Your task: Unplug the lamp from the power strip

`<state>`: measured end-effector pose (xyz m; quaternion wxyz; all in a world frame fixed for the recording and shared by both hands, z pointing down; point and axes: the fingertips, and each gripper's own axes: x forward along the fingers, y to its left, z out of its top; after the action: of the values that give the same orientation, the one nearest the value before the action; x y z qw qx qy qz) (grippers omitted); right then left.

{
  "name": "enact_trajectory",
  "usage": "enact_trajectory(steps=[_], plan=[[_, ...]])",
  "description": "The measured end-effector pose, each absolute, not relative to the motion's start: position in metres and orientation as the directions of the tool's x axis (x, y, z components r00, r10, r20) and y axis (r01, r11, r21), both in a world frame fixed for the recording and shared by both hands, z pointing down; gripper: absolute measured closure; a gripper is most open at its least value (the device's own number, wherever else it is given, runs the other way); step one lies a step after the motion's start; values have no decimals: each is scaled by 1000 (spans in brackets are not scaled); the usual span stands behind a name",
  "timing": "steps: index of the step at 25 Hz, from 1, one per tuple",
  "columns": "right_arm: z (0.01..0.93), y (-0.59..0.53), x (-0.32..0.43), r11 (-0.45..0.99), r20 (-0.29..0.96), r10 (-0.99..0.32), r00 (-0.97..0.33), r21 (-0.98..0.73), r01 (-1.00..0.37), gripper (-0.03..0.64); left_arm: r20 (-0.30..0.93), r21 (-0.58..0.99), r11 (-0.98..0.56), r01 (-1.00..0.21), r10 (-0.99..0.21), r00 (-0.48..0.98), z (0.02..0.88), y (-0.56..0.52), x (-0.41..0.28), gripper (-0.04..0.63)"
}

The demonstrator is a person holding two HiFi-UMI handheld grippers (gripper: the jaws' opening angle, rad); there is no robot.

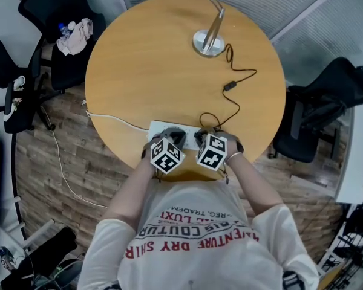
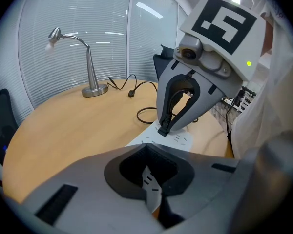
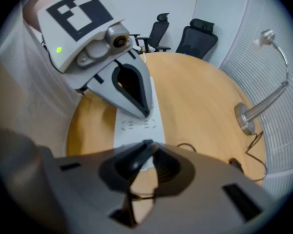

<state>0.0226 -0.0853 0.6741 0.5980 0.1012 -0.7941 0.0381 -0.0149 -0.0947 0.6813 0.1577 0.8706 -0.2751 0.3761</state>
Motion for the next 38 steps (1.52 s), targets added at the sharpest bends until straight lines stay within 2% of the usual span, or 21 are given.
enact_trajectory(steps=[15,18,21,28,34,38], plan=[[668,-78,22,984,964,-103,-247,62,-170,548,753,118,-795,-595,-319,575,684,-92,-12,569],[631,-91,16,972,940,-116,-322,41,-232,548,750,104,-800,-590,-327,575,683,-92,-13,569],[594,-118,20,965,930,-163,-330,80,-251,548,748,83,-800,-594,-343,568,683,-92,-16,569],[582,-113,22,946,898,-206,-388,81,-314,546,735,35,-808,-588,-378,563,684,-93,-14,568],[557,-112,21,869,804,-319,-501,38,-493,545,732,5,-785,-619,-419,537,681,-90,-18,568],[541,-112,25,814,733,-399,-551,7,-581,545,673,7,-742,-671,-493,552,657,-88,-21,568]])
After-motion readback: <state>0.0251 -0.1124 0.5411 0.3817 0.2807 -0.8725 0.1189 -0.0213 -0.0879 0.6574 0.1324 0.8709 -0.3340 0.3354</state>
